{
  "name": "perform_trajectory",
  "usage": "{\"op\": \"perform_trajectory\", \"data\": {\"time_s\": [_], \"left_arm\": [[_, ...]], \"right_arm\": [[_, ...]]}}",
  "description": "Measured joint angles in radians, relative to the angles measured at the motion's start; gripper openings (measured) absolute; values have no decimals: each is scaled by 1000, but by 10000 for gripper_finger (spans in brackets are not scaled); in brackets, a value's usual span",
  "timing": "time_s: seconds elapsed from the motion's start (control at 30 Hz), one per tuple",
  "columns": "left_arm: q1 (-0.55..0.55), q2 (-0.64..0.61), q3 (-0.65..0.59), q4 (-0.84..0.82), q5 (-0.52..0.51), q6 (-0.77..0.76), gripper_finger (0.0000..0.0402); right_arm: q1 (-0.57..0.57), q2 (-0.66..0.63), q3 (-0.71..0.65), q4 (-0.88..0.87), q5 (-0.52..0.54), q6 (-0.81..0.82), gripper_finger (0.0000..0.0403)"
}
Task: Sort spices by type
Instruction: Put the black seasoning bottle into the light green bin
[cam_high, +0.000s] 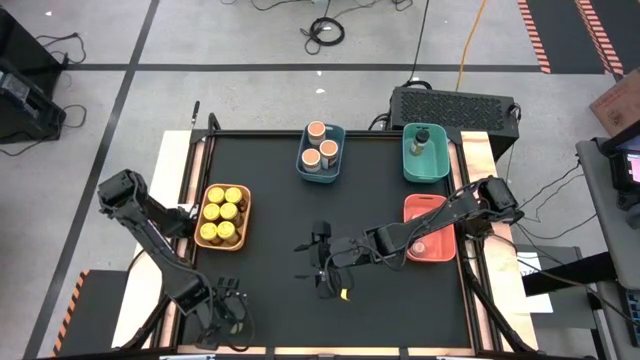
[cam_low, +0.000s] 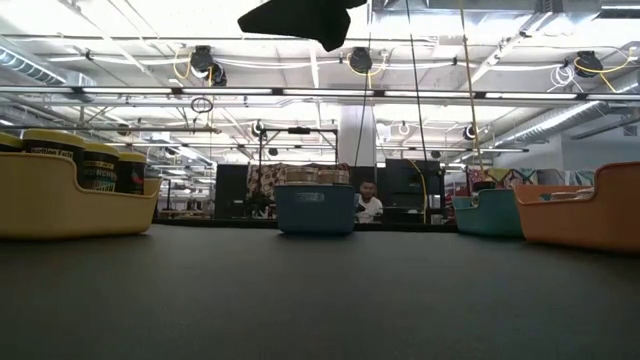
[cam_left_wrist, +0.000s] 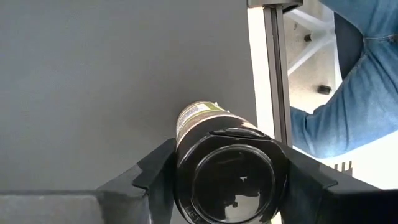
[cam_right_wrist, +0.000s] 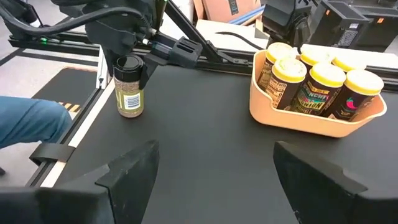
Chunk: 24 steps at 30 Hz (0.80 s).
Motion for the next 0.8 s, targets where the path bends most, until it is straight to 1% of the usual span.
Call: {"op": "perform_trajectory", "data": {"time_s": [0.1, 0.23, 0.33, 0.4, 0.5, 0.67, 0.8], "left_arm": [[13, -2, 4, -11, 4, 29, 210], [46, -28, 46, -79, 4, 83, 210], [83, -63, 84, -146, -2, 143, 211], [115, -92, 106, -183, -21, 199, 211], [193, -133, 125, -221, -53, 290, 212], [358, -179, 142, -269, -49, 434, 213], [490, -192, 143, -282, -26, 550, 213]], "right_arm": [[3, -3, 0, -17, 0, 7, 309], [7, -10, 0, -38, 1, 7, 309], [6, -25, 0, -86, 4, 1, 309], [7, -43, 0, -143, 37, -20, 309], [4, -79, 0, -239, 106, -67, 309], [-10, -174, 0, -449, 201, -98, 309], [-35, -259, 0, -561, 212, -104, 309]]}}
